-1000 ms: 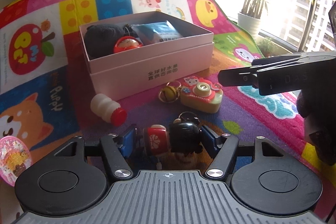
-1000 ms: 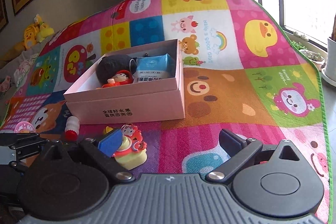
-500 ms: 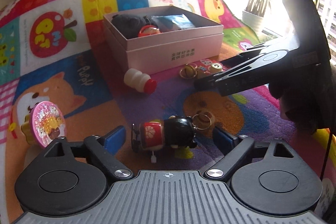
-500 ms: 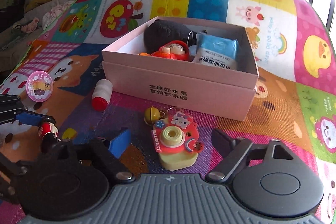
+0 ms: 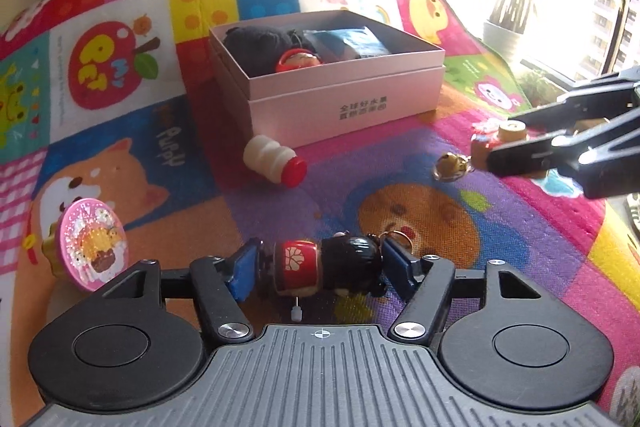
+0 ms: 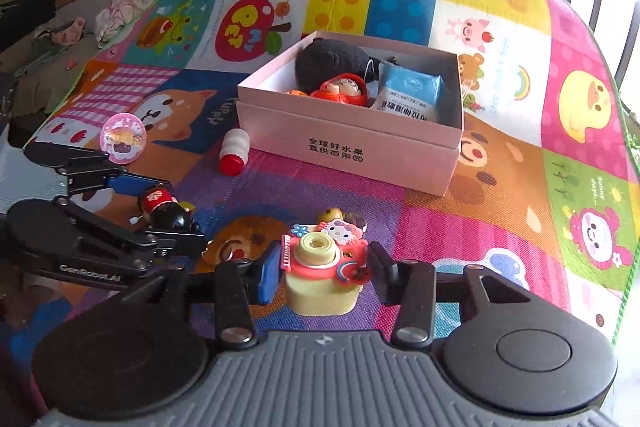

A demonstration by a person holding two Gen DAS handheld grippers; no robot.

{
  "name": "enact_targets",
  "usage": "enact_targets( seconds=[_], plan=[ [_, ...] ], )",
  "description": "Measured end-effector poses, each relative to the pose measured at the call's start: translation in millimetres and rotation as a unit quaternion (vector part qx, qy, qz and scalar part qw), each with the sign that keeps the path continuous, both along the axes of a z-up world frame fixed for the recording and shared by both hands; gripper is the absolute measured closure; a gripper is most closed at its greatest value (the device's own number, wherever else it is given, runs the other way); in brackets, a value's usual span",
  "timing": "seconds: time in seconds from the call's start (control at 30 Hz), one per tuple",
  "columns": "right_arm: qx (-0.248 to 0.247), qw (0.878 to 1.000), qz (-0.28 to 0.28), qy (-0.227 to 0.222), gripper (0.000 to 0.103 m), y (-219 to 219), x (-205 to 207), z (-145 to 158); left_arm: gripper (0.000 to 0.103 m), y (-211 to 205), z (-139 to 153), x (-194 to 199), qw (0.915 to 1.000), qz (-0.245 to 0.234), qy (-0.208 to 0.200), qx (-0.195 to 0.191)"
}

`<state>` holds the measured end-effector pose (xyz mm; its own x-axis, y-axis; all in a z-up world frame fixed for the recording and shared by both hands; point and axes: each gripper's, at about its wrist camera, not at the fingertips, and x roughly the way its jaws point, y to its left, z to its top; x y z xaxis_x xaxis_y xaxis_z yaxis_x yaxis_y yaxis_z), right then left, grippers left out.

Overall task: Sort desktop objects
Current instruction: 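Carry the figure keychain into the pink box with the left tool while the right tool lifts the pink-yellow keychain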

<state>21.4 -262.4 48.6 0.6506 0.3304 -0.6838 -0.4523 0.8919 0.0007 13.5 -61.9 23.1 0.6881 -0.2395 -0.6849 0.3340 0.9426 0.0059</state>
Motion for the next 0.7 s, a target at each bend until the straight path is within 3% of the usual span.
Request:
enact_targets(
  seconds=[0.1,0.23,0.47,0.7],
  plan=[
    [0.016,1.000,-0.005,-0.026,0.058,-5.4,-9.0,22.6,0.033,-5.0,9.0,-9.0,0.9997,-0.018,-0.012,0.007],
    [0.042,0.996,-0.013,-0.084,0.058,-15.0,-21.6,60.8,0.033,-7.7,41.9,-17.2,0.9976,-0.029,-0.062,0.005],
    [0.086,0.977,-0.031,-0.192,0.058,-37.9,-36.1,123.5,0.033,-18.2,96.7,9.6,0.9876,-0.024,-0.154,0.016],
    [0.104,0.970,-0.047,-0.216,0.058,-49.6,-24.7,132.7,0.033,-30.4,85.0,85.2,0.9902,-0.005,-0.139,0.000]
  ],
)
